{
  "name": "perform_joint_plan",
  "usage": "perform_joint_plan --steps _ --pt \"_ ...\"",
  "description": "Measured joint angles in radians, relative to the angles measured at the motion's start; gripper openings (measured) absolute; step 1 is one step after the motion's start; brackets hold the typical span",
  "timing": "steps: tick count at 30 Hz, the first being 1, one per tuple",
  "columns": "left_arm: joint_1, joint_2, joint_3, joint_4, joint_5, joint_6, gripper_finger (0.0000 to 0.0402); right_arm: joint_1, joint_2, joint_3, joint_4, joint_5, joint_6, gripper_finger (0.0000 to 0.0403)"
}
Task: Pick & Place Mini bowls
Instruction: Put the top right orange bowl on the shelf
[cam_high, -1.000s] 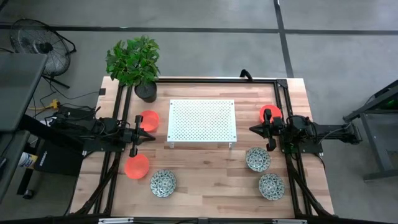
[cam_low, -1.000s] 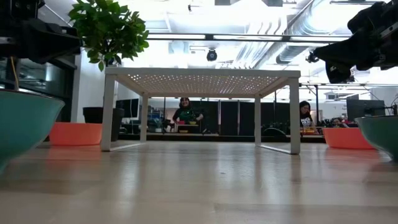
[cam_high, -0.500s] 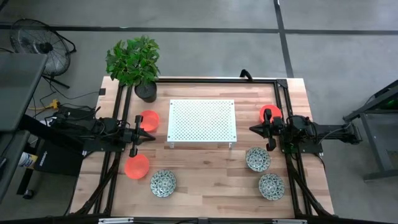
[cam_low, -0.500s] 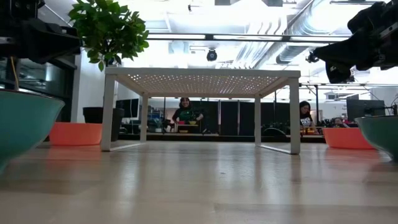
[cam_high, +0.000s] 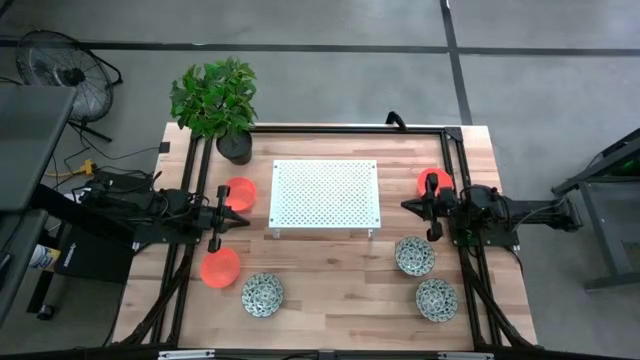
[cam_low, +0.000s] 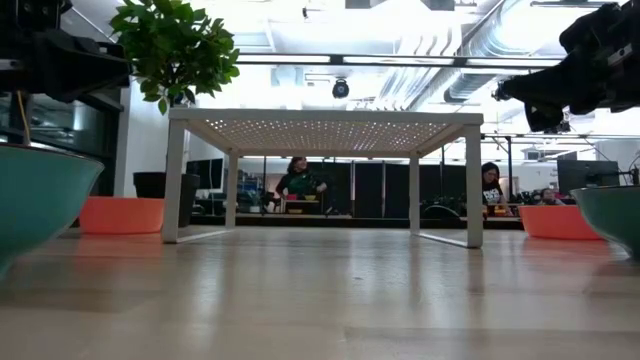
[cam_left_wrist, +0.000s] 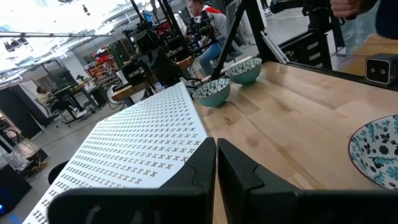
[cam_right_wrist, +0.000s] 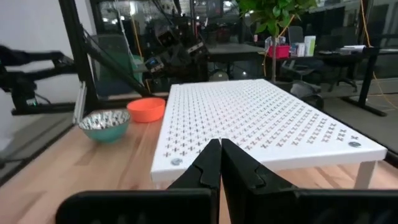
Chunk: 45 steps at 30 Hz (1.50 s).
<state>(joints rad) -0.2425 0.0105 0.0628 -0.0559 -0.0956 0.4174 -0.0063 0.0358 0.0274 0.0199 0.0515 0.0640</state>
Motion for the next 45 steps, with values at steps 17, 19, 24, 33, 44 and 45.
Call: perform_joint_plan --steps 17,19,24,33,44,45 --pt "0.000 0.000 0.000 0.000 -0.001 0.000 0.0009 0.000 0.312 0.260 -0.106 0.247 0.083 0.0000" --pt "0.000 0.000 0.000 0.000 -0.001 0.000 0.0009 0.000 0.367 0.301 -0.111 0.289 0.087 0.0000" --pt "0.000 0.000 0.000 0.000 -0.004 0.000 0.0009 -0.009 0.546 0.430 -0.136 0.483 0.015 0.0000" --pt "0.000 0.000 0.000 -0.001 -0.004 0.000 0.0009 -0.232 0.869 0.798 -0.528 0.587 -0.038 0.0012" --pt "0.000 0.000 0.000 -0.001 -0.003 0.000 0.0009 -0.565 0.961 1.027 -1.213 0.314 -0.185 0.0147" --pt "0.000 0.000 0.000 -0.001 -0.003 0.000 0.0009 -0.591 0.957 1.028 -1.252 0.266 -0.203 0.0156"
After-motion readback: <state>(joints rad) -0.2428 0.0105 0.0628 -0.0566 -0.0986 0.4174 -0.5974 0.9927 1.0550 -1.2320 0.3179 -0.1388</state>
